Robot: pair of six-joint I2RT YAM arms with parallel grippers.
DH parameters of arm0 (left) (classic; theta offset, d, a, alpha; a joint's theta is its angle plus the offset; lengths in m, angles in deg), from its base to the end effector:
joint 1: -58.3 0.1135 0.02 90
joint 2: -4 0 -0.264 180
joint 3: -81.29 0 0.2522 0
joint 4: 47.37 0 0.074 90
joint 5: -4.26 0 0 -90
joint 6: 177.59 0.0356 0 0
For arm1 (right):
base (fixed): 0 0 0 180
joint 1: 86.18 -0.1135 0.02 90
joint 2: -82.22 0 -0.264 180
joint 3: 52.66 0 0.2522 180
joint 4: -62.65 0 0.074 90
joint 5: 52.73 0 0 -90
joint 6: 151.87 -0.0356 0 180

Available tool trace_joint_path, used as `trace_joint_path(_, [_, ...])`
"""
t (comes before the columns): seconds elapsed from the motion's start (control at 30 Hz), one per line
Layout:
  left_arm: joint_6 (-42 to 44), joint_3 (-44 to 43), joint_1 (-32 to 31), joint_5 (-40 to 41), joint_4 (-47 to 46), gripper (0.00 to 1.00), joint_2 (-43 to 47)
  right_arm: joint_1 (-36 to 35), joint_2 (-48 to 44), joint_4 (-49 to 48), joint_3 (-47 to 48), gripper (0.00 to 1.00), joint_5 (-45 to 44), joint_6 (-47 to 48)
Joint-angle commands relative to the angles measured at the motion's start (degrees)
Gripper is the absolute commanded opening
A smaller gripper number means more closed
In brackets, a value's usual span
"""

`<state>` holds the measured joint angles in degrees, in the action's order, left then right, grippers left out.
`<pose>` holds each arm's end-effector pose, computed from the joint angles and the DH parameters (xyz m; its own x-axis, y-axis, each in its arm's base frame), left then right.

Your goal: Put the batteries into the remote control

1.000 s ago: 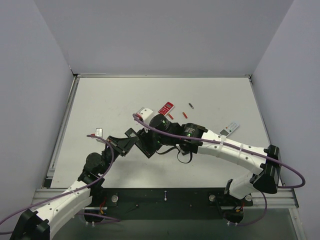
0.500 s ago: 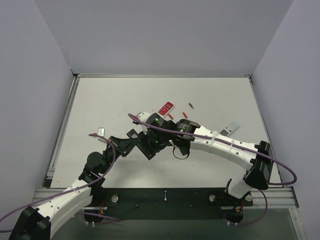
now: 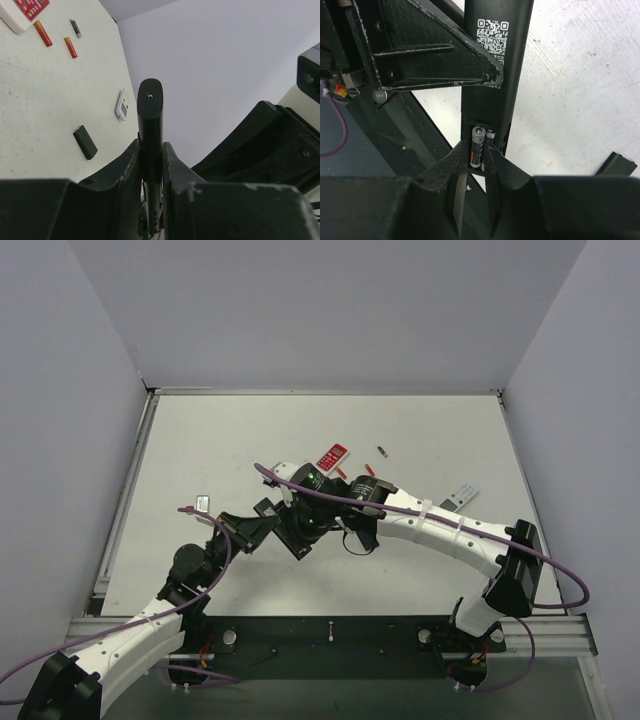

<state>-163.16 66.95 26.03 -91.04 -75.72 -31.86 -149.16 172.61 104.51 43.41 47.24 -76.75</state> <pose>0.1245 -0.0825 0.1887 -0.5649 -0.7838 -0.2581 0.2492 0.1361 -0.9588 0.1584 0.3242 0.3381 -0.5008 -0.4253 -0.7539 -0.8405 0.4472 0.3061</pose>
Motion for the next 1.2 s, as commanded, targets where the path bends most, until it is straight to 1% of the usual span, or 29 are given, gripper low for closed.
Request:
trace_joint_path(0.0, [1.2, 3.0, -0.2, -1.1, -4.8, 0.00, 0.2, 0.3, 1.3, 1.0, 2.2, 0.15, 0.9, -0.3])
trace_joint_path(0.17, [1.0, 2.9, -0.2, -1.2, -4.8, 0.00, 0.3, 0.3, 1.8, 1.0, 2.3, 0.14, 1.2, -0.5])
trace_joint_path(0.7, [0.0, 2.8, -0.2, -0.6, -6.0, 0.00, 0.8, 0.2, 2.8, 1.1, 2.0, 0.03, 1.7, -0.5])
trace_joint_path(0.87, [-1.8, 2.7, -0.2, 0.6, -6.9, 0.00, 2.2, -0.6, 3.6, 1.1, 0.8, 0.00, -1.3, 0.5])
trace_joint_path(1.03, [-3.5, 2.7, -0.2, 3.1, -7.7, 0.00, 4.9, -1.8, 4.4, 0.8, -1.2, 0.00, -4.3, 1.8])
trace_joint_path(1.17, [-4.8, 2.7, -0.2, 4.6, -8.7, 0.00, 6.7, -2.5, 4.9, -0.2, -4.7, 0.00, -6.7, 2.5])
